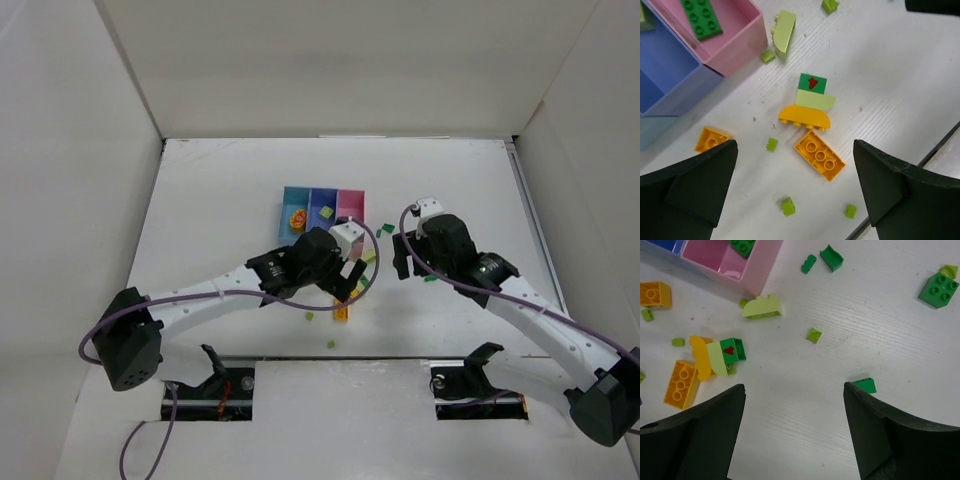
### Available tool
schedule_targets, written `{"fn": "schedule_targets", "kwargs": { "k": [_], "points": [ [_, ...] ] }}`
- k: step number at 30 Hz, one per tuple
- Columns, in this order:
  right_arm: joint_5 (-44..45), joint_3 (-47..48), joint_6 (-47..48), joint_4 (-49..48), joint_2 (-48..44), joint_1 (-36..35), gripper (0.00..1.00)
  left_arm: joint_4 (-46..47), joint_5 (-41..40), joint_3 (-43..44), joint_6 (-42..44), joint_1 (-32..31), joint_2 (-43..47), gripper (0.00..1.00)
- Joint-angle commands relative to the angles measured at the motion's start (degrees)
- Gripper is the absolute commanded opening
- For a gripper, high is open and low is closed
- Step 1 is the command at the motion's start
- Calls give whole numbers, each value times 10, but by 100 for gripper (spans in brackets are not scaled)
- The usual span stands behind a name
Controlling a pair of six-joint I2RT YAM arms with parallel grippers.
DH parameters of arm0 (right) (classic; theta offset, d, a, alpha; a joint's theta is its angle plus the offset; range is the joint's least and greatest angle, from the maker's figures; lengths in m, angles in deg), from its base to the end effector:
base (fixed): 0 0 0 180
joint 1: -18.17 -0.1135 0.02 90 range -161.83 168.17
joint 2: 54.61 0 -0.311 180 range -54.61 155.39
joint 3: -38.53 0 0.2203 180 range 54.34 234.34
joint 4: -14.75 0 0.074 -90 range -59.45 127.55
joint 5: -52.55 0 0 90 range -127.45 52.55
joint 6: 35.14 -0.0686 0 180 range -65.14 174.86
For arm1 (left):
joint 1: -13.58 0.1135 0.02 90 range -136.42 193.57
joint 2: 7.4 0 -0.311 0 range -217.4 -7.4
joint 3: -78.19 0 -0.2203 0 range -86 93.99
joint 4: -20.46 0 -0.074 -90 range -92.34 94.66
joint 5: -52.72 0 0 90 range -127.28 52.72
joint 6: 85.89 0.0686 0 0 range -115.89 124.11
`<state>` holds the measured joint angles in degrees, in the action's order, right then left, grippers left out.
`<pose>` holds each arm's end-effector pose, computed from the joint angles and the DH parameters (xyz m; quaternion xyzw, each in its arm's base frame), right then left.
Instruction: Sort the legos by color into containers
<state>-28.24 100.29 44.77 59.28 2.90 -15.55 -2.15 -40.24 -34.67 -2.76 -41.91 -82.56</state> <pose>0.1564 0.0912 0.3005 -0.1521 0.8922 0.0887 0.4160 0.1622 -0.2296 0.3108 0.3459 0.7967 -0.2371 0.4352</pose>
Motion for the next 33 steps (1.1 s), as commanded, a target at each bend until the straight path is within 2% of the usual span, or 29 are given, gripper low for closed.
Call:
{"fn": "schedule_targets", "kwargs": {
  "k": [1,9,16,33],
  "points": [
    [-14,-8,1,-1,-17,3,84,50,45,-7,39,6,-9,100],
    [-19,-13,1,4,-17,8,84,61,65,-7,39,-25,-84,100],
    [-19,-18,1,10,-28,8,84,67,65,-2,32,-25,-115,100],
    [-14,-13,-5,15,-39,8,84,62,10,31,27,-25,-189,100]
  ]
}}
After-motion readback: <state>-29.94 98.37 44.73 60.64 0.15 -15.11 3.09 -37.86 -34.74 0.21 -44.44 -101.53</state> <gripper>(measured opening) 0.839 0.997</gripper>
